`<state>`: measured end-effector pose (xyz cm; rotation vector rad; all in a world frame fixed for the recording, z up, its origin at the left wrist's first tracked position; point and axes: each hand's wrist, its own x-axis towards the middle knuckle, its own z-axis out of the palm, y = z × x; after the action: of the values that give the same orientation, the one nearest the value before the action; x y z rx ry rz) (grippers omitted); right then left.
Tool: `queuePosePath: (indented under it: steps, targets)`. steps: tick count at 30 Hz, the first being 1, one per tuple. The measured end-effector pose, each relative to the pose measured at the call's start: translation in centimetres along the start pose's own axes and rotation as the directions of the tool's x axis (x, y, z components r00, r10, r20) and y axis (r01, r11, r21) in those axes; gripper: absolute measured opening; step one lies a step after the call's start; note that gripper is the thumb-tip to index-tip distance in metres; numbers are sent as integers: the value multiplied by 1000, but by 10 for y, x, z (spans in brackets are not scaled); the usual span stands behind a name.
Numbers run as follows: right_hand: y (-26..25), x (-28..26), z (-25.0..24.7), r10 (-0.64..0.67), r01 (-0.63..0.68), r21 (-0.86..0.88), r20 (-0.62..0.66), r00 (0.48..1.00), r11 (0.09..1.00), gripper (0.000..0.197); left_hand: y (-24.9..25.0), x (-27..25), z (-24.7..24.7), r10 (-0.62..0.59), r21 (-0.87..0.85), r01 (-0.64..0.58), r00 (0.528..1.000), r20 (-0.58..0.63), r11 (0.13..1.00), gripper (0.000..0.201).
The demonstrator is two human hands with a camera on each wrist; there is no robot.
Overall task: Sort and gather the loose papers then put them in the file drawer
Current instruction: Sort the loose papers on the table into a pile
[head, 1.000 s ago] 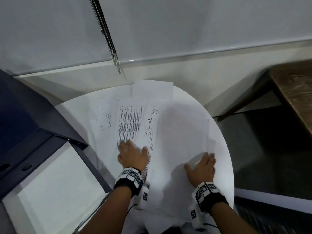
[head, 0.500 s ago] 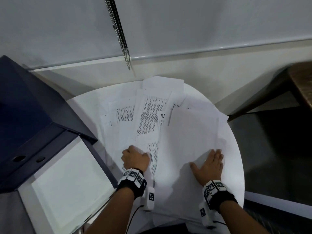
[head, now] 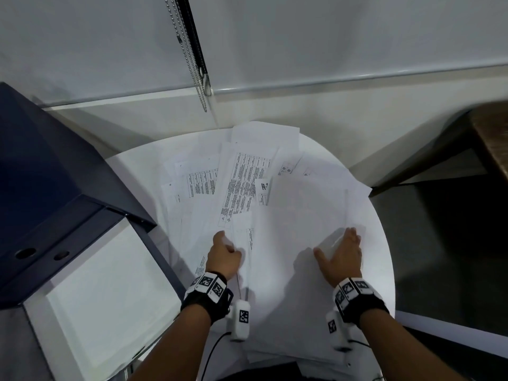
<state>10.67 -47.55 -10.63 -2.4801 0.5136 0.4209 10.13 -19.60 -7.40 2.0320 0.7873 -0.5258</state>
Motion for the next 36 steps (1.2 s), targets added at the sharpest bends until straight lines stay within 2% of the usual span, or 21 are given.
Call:
queuePosePath:
  steps: [3, 6, 7, 9, 11, 14, 17, 19, 21, 23, 24, 26, 28, 31, 33, 36]
  targets:
    - [-12, 2, 9, -101, 103, -54, 45, 994, 993, 107, 6, 2, 0, 19, -54, -22, 998, -52, 998, 55]
    - [-20, -4, 21, -300, 309, -55, 129, 945, 950, 102, 10, 6, -1, 7, -17, -9, 995, -97, 1000, 33]
    - [-20, -3, 21, -338, 344, -37, 122, 933, 938, 100, 10, 7, -2, 9, 0, -9, 995, -102, 1000, 27]
    - [-20, 5, 18, -312, 312, 2, 26, 950, 950, 95, 11, 8, 1, 30, 15, -28, 996, -82, 999, 28]
    - [-21, 18, 12, -214, 215, 22, -49, 976, 976, 94, 13, 3, 7, 57, 26, -56, 997, -43, 998, 32]
    - [-28, 27, 8, -155, 155, -12, -2, 988, 988, 98, 13, -8, 19, 40, 45, -39, 999, -17, 998, 55]
    - [-39, 19, 17, -261, 264, -25, 82, 962, 964, 101, 11, -10, 27, 21, -90, -26, 998, -59, 996, 64]
    - [-41, 12, 20, -330, 330, 15, 114, 937, 944, 99, 12, -8, 25, -53, -152, 39, 994, -93, 988, 58]
    - [-37, 13, 14, -353, 343, 109, 97, 931, 933, 93, 13, -10, 21, -130, -117, 121, 989, -69, 986, 34]
    - [-31, 20, 2, -309, 298, 169, 46, 950, 940, 89, 15, -14, 17, -129, -81, 127, 991, -23, 989, 11]
    - [-28, 24, -3, -272, 264, 175, 22, 962, 949, 87, 14, -14, 15, -125, -78, 124, 992, -14, 989, 10]
    - [-22, 32, -11, -213, 206, 142, 39, 976, 968, 86, 15, -13, 8, -118, -68, 115, 992, -35, 991, 31]
    - [-17, 35, -10, -223, 217, 74, 85, 971, 973, 85, 20, -8, -7, -104, -42, 99, 987, -127, 994, 51]
    - [-13, 31, -3, -248, 250, -7, 109, 962, 968, 84, 32, 9, -32, 14, 0, -15, 977, -215, 1000, 50]
    - [-12, 27, 0, -246, 252, -37, 129, 961, 967, 85, 46, 27, -44, 117, 51, -110, 977, -178, 993, 47]
    - [-12, 26, 2, -243, 244, 1, 105, 964, 970, 82, 78, 53, -42, 210, 188, -199, 977, -43, 962, 50]
